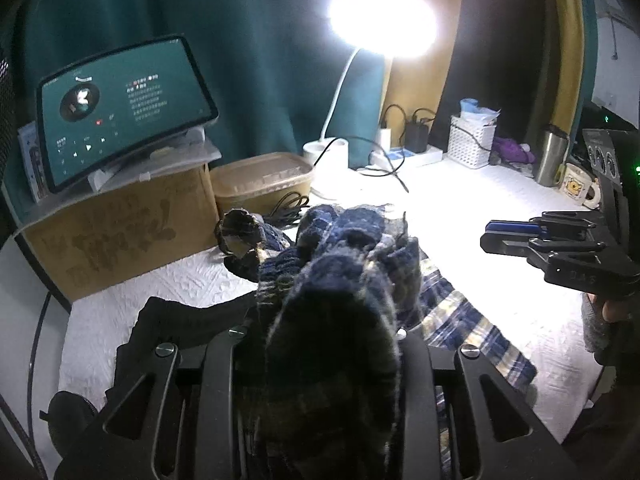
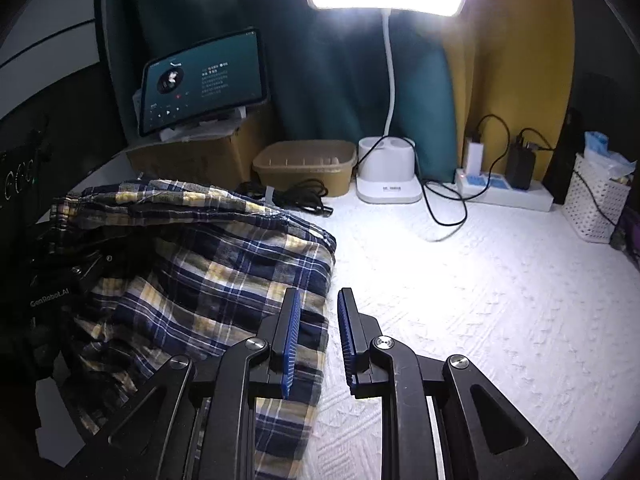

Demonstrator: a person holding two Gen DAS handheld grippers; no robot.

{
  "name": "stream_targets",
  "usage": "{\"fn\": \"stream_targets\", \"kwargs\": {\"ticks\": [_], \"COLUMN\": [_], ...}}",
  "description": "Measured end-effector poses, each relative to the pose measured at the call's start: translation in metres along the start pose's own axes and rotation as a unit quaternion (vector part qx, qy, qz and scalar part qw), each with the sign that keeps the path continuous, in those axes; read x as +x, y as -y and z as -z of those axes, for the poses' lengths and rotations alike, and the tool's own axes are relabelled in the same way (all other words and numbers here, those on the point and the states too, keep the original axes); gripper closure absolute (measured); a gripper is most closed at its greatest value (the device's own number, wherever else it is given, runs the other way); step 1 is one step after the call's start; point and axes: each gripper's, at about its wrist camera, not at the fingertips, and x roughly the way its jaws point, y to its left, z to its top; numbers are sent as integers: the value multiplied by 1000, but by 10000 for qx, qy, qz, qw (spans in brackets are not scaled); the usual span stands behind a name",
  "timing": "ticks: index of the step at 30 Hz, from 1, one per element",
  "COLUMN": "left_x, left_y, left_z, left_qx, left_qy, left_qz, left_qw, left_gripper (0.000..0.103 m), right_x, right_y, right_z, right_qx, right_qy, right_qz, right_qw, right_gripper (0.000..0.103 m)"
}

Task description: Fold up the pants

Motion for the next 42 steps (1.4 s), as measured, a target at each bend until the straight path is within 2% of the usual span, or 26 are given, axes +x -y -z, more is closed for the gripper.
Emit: {"fn": "stream_targets", "kwargs": {"ticks": [13,19,21,26,30,32,36,42], "left_x": [42,61,65,73,69,61,37,2], "left_y": [-21,-38,-43,-59,-66,-69,-73,-73], "left_z": [3,5,7,12,14,11,4,-11], "left_qx": [-162,-384,-415,-719,-851,-890,-979,-935], "left_qy": [-455,-758,-804,-878,-892,-816,-415,133], "left_qz": [-59,-144,-177,-251,-260,-321,-470,-494], "left_qw": [9988,9963,9957,9932,9920,9922,9932,9943], "left_gripper": [74,69,63,39,33,33,33,32], "right_x": [40,54,57,64,67,67,67,67], "right_y": [11,14,15,17,17,17,15,11], "right_z": [-5,-5,-5,-4,-4,-4,-5,-8], "right_qx": [91,134,144,158,157,147,146,119], "right_qy": [-305,-413,-437,-495,-530,-539,-530,-534], "right_qz": [-75,-101,-104,-98,-99,-96,-84,-29], "right_qw": [9995,9990,9989,9986,9984,9984,9985,9985], "right_gripper": [83,83,83,83,83,83,83,83]}}
